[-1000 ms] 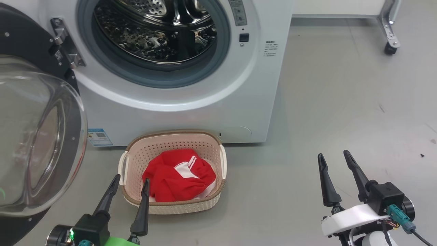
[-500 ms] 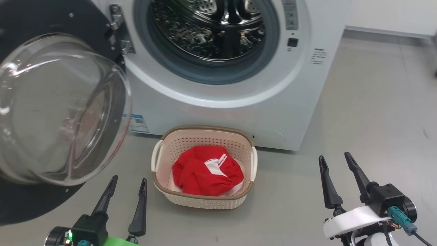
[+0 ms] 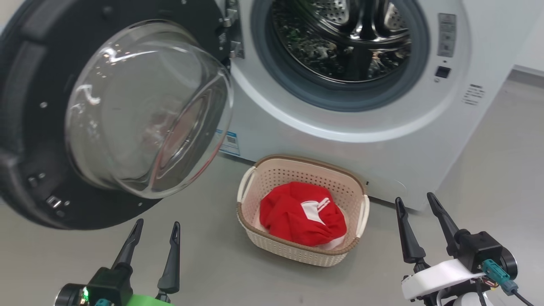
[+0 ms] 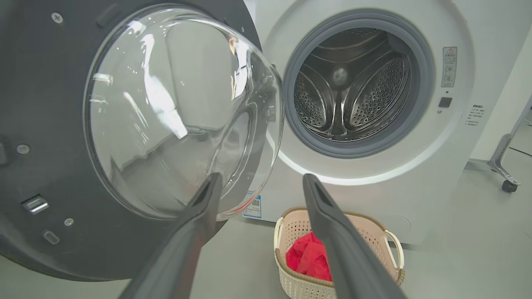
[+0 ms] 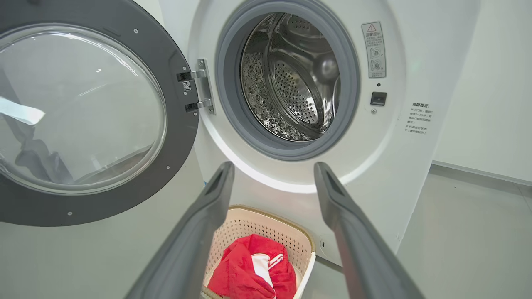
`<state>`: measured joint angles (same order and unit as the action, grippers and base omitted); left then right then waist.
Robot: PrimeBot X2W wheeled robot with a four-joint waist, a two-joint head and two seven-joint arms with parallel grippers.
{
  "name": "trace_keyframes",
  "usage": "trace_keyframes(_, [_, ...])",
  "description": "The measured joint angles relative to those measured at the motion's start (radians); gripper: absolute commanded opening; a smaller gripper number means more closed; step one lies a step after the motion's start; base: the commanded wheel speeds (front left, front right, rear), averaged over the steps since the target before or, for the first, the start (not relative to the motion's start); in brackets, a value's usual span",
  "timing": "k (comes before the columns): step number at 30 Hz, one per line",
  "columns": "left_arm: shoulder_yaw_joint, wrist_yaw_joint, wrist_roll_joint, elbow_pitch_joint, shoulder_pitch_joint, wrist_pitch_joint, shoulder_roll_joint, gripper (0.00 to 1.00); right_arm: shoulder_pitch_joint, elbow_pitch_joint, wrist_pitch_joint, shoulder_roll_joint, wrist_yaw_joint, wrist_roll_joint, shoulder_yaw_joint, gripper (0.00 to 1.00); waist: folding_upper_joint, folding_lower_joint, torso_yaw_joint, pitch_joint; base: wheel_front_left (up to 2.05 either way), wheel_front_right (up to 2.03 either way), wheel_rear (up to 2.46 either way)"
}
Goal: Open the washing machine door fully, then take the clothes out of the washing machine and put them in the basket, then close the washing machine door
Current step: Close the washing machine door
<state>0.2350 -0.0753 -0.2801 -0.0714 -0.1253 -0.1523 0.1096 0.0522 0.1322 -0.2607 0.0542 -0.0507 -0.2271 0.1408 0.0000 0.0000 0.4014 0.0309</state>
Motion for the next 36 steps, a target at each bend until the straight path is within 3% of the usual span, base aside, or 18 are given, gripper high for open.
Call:
trace_keyframes(11, [-0.039, -0.012, 0.0, -0.003, -0.002, -0.017, 0.0, 1.0, -0.002, 0.007, 0.0, -0.005, -0.01, 0.01, 0.044, 1.0, 0.0, 0.0, 0.115, -0.001, 0.0, 0.0, 0.0])
trace_keyframes(29, [-0.045, -0.02, 0.0, -0.007, -0.004, -0.025, -0.002, 1.0, -0.004, 0.029, 0.0, -0.005, -0.019, 0.01, 0.053, 1.0, 0.0, 0.0, 0.123, 0.002, 0.0, 0.0, 0.0])
trace_keyframes(30, [-0.045, -0.021, 0.0, -0.007, -0.004, -0.025, -0.002, 0.91, -0.004, 0.029, 0.0, -0.005, -0.019, 0.01, 0.053, 1.0, 0.0, 0.0, 0.123, 0.001, 0.0, 0.0, 0.0])
trace_keyframes(32, [-0.045, -0.021, 0.0, -0.007, -0.004, -0.025, -0.002, 0.37, -0.004, 0.031, 0.0, -0.005, -0.019, 0.01, 0.053, 1.0, 0.0, 0.0, 0.122, 0.0, 0.0, 0.0, 0.0])
trace_keyframes(33, [-0.045, -0.021, 0.0, -0.007, -0.004, -0.025, -0.002, 0.22, -0.004, 0.032, 0.0, -0.005, -0.019, 0.01, 0.053, 1.0, 0.0, 0.0, 0.122, -0.001, 0.0, 0.0, 0.0])
trace_keyframes(34, [-0.045, -0.021, 0.0, -0.007, -0.005, -0.025, -0.002, 0.0, -0.004, 0.032, 0.0, -0.005, -0.019, 0.01, 0.053, 1.0, 0.0, 0.0, 0.121, -0.001, 0.0, 0.0, 0.0])
trace_keyframes(36, [-0.043, -0.021, 0.0, -0.007, -0.005, -0.025, -0.002, 0.0, -0.004, 0.034, 0.0, -0.005, -0.019, 0.01, 0.053, 1.0, 0.0, 0.0, 0.121, -0.002, 0.0, 0.0, 0.0])
